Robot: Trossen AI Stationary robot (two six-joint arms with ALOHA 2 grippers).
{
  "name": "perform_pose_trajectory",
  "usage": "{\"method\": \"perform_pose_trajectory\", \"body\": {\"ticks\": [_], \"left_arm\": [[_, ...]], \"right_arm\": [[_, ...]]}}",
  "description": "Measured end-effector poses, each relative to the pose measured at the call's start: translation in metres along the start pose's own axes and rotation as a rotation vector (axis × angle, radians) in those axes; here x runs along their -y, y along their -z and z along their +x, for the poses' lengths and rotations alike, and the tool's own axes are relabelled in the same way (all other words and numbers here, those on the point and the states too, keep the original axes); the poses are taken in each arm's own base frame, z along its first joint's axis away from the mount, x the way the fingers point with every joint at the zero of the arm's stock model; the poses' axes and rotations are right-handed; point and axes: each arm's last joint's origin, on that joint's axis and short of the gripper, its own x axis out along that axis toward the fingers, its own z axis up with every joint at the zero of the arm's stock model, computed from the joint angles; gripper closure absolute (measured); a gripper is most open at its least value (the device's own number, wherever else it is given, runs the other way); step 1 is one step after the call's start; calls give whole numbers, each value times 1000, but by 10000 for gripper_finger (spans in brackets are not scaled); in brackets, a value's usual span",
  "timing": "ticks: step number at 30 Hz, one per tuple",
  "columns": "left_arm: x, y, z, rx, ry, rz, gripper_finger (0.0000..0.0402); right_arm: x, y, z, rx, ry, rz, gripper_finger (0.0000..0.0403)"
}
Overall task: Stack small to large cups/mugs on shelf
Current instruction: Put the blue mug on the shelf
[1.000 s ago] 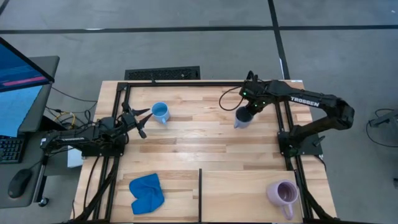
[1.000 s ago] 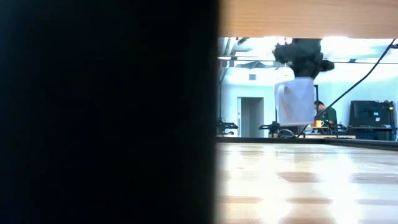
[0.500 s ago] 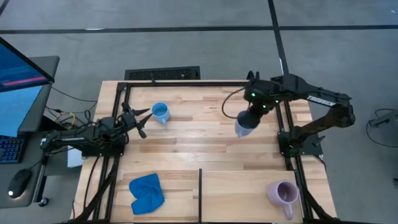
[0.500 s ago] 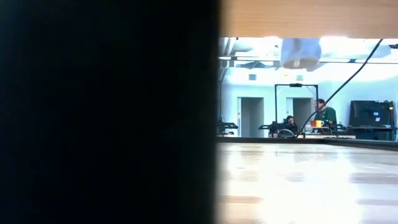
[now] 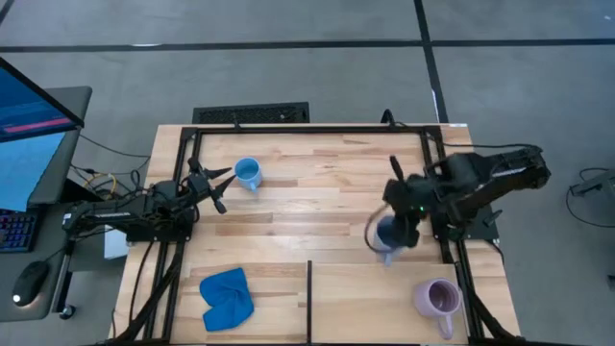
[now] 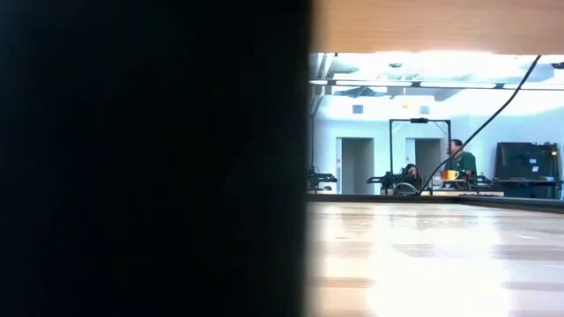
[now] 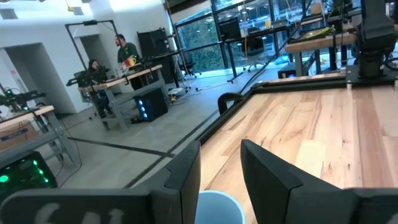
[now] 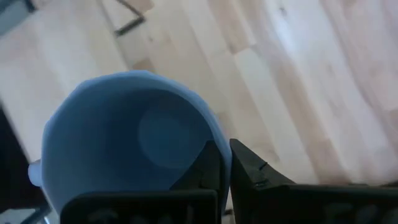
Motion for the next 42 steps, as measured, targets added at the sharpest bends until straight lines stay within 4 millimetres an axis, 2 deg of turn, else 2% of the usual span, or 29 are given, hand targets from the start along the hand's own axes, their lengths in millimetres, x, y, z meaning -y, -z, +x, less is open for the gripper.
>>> {"method": "perform_pose_trajectory", "body": {"ticks": [11, 17, 21, 26, 33, 42], "left_arm": [[0, 0, 0, 0, 0, -20, 294], [0, 0, 0, 0, 0, -27, 294], [0, 0, 0, 0, 0, -27, 294], [0, 0, 0, 0, 0, -28, 294], [0, 0, 0, 0, 0, -28, 294], [0, 0, 0, 0, 0, -28, 294]], "right_arm": [[-56, 37, 5, 59, -88, -56, 380], [-85, 49, 24, 26, -103, -190, 380], [-96, 52, 38, -10, -69, -224, 380], [-104, 53, 50, -31, -35, -240, 380], [-105, 52, 52, -35, -17, -243, 380], [-103, 52, 52, -18, 0, -266, 346]]}}
